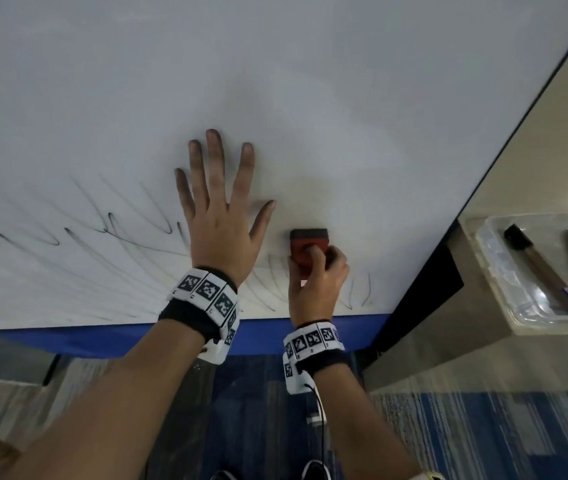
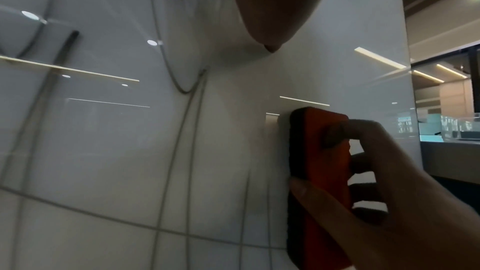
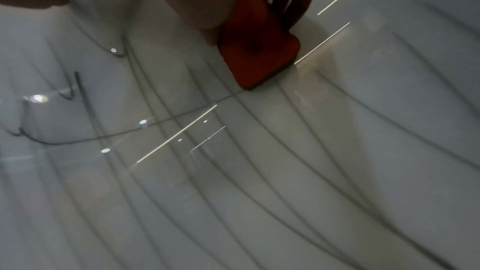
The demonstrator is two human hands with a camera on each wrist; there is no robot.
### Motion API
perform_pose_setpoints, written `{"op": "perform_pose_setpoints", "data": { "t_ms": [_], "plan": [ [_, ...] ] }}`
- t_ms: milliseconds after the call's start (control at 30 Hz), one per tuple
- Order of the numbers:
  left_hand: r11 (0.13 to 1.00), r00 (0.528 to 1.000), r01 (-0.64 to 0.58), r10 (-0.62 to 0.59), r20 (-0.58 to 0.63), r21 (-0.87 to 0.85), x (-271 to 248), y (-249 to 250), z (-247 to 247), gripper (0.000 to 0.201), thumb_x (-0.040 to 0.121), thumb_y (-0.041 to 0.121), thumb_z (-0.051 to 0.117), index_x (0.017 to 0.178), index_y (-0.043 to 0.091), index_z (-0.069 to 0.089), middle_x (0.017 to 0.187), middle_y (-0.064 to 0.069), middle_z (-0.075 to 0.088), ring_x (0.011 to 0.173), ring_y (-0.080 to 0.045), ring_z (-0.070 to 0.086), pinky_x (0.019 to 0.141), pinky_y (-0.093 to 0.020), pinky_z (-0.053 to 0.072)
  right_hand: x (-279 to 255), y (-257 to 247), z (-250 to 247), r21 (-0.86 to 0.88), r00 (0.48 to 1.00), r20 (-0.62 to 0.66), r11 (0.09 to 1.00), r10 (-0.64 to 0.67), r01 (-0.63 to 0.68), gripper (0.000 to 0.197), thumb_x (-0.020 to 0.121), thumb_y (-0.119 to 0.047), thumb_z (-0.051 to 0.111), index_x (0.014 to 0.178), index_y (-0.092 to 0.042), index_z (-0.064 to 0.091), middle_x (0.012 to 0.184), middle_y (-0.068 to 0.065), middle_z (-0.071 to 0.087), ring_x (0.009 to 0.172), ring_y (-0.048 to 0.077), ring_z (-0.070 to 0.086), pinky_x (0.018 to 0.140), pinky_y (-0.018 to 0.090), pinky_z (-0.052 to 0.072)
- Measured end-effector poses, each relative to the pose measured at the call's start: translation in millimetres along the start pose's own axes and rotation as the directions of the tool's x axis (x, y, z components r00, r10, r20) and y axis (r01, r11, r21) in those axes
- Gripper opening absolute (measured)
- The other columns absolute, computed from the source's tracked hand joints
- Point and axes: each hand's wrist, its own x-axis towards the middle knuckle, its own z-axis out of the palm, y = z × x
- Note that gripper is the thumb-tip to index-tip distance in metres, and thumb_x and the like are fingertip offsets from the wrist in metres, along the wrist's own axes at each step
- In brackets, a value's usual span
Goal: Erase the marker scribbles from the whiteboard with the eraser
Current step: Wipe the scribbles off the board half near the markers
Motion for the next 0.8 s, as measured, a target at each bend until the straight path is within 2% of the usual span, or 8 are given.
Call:
{"op": "perform_pose_setpoints", "data": {
  "t_ms": [100, 200, 267, 400, 467, 533, 633, 800],
  "plan": [
    [1.0, 0.999, 0.025, -0.026, -0.026, -0.018, -3.4, 3.5, 7.1, 0.074, 0.102, 0.055, 0.051, 0.159, 0.016, 0.021, 0.163, -0.028, 0.016, 0.152, -0.047, 0.013, 0.123, -0.063, 0.014, -3.2, 54.2, -9.1, 0.095, 0.98, -0.108, 0.983, 0.166, -0.156, 0.044, 0.087, -0.013, 0.077, 0.12, -0.016, 0.048, 0.124, 0.018, 0.048, 0.105, 0.034, 0.052, 0.089, 0.041, 0.05],
    [0.999, 0.998, 0.032, -0.034, -0.052, -0.036, -8.3, 5.5, 16.9, 0.073, 0.102, 0.051, 0.053, 0.158, 0.014, 0.023, 0.162, -0.03, 0.018, 0.151, -0.047, 0.014, 0.122, -0.063, 0.015, -11.8, 113.1, -11.2, 0.273, 0.852, -0.177, 0.856, 0.493, -0.439, 0.051, 0.092, -0.007, 0.071, 0.134, -0.003, 0.044, 0.122, 0.009, 0.045, 0.104, 0.038, 0.055, 0.091, 0.058, 0.051],
    [0.999, 0.998, 0.029, -0.032, -0.058, -0.043, -11.8, 6.5, 23.5, 0.074, 0.102, 0.051, 0.053, 0.158, 0.014, 0.022, 0.162, -0.031, 0.017, 0.151, -0.048, 0.013, 0.123, -0.063, 0.013, -13.8, 133.5, -6.2, 0.341, 0.754, -0.174, 0.757, 0.634, -0.558, 0.054, 0.092, -0.001, 0.068, 0.138, 0.004, 0.04, 0.123, 0.019, 0.05, 0.103, 0.036, 0.055, 0.093, 0.056, 0.051],
    [1.0, 0.998, 0.006, -0.007, -0.057, -0.017, -15.6, 1.8, 28.1, 0.076, 0.102, 0.054, 0.052, 0.158, 0.015, 0.021, 0.161, -0.033, 0.017, 0.151, -0.049, 0.014, 0.123, -0.062, 0.013, -23.3, 169.1, 10.7, 0.446, 0.525, -0.128, 0.522, 0.841, -0.727, 0.057, 0.094, 0.006, 0.063, 0.143, 0.011, 0.035, 0.141, 0.029, 0.048, 0.123, 0.039, 0.053, 0.1, 0.027, 0.041],
    [1.0, 0.999, -0.008, 0.008, -0.054, -0.004, -18.3, -0.2, 28.0, 0.075, 0.102, 0.054, 0.052, 0.158, 0.013, 0.024, 0.16, -0.034, 0.018, 0.15, -0.05, 0.015, 0.123, -0.062, 0.013, -28.0, 185.9, 15.5, 0.553, 0.382, -0.013, 0.325, 0.924, -0.767, 0.059, 0.095, 0.008, 0.06, 0.147, 0.008, 0.034, 0.15, 0.023, 0.044, 0.134, 0.037, 0.048, 0.103, 0.034, 0.041],
    [1.0, 0.999, -0.01, 0.01, -0.045, 0.003, -20.1, -0.1, 28.2, 0.075, 0.102, 0.054, 0.052, 0.158, 0.013, 0.025, 0.16, -0.034, 0.018, 0.15, -0.051, 0.015, 0.123, -0.062, 0.012, -32.0, 211.7, 23.2, 0.587, 0.335, 0.105, 0.214, 0.936, -0.781, 0.063, 0.094, 0.004, 0.064, 0.151, 0.003, 0.036, 0.152, 0.016, 0.045, 0.133, 0.034, 0.049, 0.095, 0.037, 0.045],
    [1.0, 0.999, 0.009, -0.01, -0.042, -0.011, -22.4, 3.3, 27.9, 0.072, 0.103, 0.052, 0.051, 0.158, 0.012, 0.026, 0.161, -0.034, 0.018, 0.15, -0.05, 0.015, 0.123, -0.062, 0.013, -25.3, 204.3, 21.7, 0.607, 0.338, 0.108, 0.207, 0.935, -0.767, 0.072, 0.087, -0.006, 0.076, 0.15, -0.001, 0.04, 0.147, 0.013, 0.051, 0.126, 0.031, 0.055, 0.096, 0.04, 0.05],
    [0.999, 0.999, 0.024, -0.026, -0.045, -0.045, -23.3, 7.4, 32.4, 0.071, 0.103, 0.049, 0.051, 0.157, 0.01, 0.026, 0.16, -0.036, 0.017, 0.15, -0.052, 0.014, 0.122, -0.063, 0.012, -13.7, 142.5, 10.5, 0.562, 0.633, -0.022, 0.533, 0.774, -0.633, 0.05, 0.094, 0.002, 0.065, 0.135, -0.001, 0.037, 0.125, 0.01, 0.05, 0.105, 0.02, 0.053, 0.094, 0.021, 0.044]
  ]
}}
